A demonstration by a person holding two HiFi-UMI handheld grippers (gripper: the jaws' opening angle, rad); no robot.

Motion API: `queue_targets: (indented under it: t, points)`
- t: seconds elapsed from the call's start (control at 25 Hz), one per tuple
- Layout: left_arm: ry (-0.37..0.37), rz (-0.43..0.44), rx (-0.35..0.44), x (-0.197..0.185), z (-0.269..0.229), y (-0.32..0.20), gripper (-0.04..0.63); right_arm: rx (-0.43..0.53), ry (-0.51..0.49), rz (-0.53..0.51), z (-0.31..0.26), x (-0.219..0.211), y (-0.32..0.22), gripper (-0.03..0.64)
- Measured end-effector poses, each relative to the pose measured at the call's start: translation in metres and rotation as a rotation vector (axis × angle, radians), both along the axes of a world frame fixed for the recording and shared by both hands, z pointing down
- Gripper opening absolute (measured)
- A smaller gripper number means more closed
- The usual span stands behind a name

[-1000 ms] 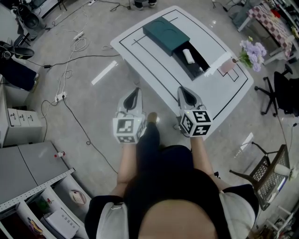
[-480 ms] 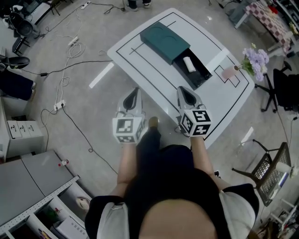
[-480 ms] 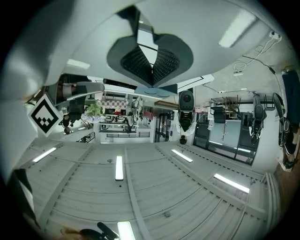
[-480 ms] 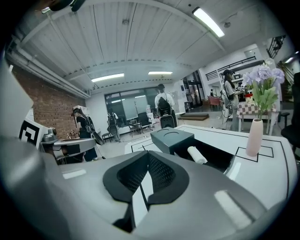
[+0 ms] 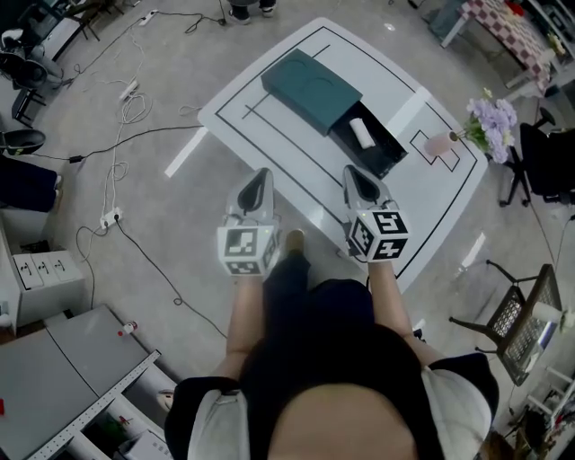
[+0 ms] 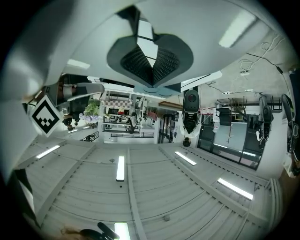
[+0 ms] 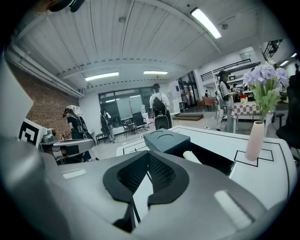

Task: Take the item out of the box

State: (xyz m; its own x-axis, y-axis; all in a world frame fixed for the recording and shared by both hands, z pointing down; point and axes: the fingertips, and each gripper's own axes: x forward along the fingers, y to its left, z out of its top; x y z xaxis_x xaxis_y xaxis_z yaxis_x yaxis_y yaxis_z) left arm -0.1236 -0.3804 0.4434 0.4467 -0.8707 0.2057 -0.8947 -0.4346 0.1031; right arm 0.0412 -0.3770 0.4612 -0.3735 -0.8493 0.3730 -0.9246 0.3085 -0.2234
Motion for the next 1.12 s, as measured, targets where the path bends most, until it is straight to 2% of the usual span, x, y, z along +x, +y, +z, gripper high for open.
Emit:
queue_targets:
  t: [0.6,1.12]
  points:
    - [0.014,0.053,-0.007,-0.003,0.007,-0.052,0.009,-0.011,-0.001,0.081,0.006,0.007,-0.04,0.002]
    - [0.022,0.134,-0.008,0.021,0.014,-0.072,0.009,-0.004,-0.008,0.158,0.007,0.028,-0.061,0.002]
